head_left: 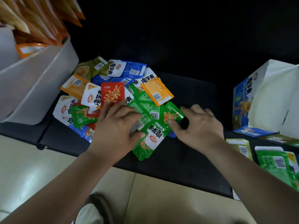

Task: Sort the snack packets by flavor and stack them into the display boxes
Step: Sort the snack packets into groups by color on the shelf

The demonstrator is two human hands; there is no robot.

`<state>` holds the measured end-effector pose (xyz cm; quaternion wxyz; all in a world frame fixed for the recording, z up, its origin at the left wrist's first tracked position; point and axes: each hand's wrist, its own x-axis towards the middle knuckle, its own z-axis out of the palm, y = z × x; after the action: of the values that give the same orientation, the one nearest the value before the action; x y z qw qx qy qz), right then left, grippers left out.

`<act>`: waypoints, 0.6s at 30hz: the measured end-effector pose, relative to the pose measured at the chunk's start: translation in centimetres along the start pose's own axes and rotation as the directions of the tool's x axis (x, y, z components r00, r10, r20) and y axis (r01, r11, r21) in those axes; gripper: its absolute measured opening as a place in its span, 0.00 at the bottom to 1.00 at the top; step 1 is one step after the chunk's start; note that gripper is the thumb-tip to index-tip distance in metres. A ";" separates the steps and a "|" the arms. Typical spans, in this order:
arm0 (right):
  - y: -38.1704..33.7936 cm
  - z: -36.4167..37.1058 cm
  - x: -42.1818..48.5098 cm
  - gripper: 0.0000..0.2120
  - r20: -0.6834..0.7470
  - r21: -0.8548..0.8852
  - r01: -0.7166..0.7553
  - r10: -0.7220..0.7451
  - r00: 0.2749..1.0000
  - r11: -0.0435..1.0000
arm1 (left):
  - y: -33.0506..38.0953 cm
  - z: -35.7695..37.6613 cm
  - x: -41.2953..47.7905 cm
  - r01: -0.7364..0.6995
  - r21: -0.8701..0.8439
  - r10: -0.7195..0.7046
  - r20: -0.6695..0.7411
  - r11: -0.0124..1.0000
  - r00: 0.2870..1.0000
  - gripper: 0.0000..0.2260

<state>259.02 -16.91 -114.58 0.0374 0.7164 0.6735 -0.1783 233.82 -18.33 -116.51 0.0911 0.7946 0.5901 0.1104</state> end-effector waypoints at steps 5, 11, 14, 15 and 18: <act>-0.8 -0.2 0.4 0.31 0.037 -0.116 0.029 -0.025 0.999 0.993 | -0.2 -0.1 -1.2 0.138 -0.053 -0.138 -0.004 0.989 0.990 0.24; -1.4 -0.4 1.6 0.28 -0.001 -0.068 0.018 -0.019 1.000 0.997 | -0.1 -1.3 -0.9 0.250 0.059 -0.254 0.084 0.966 0.964 0.33; -2.1 -0.2 1.8 0.26 0.004 -0.026 -0.044 0.044 0.999 0.999 | 0.5 -1.8 0.0 0.297 0.079 -0.306 0.156 0.952 0.939 0.36; -2.4 -0.2 1.8 0.25 0.008 -0.005 -0.070 0.070 0.998 0.998 | 0.9 -1.7 0.2 0.291 0.073 -0.300 0.176 0.954 0.938 0.35; -2.8 -0.2 1.4 0.22 0.019 0.068 -0.127 0.126 0.992 0.990 | 2.5 -0.7 -0.4 0.181 0.074 -0.191 0.176 0.981 0.966 0.32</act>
<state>256.36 -15.25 -114.32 0.0288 0.7572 0.6199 -0.2037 235.82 -19.42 -115.22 0.1316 0.7447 0.6542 0.0112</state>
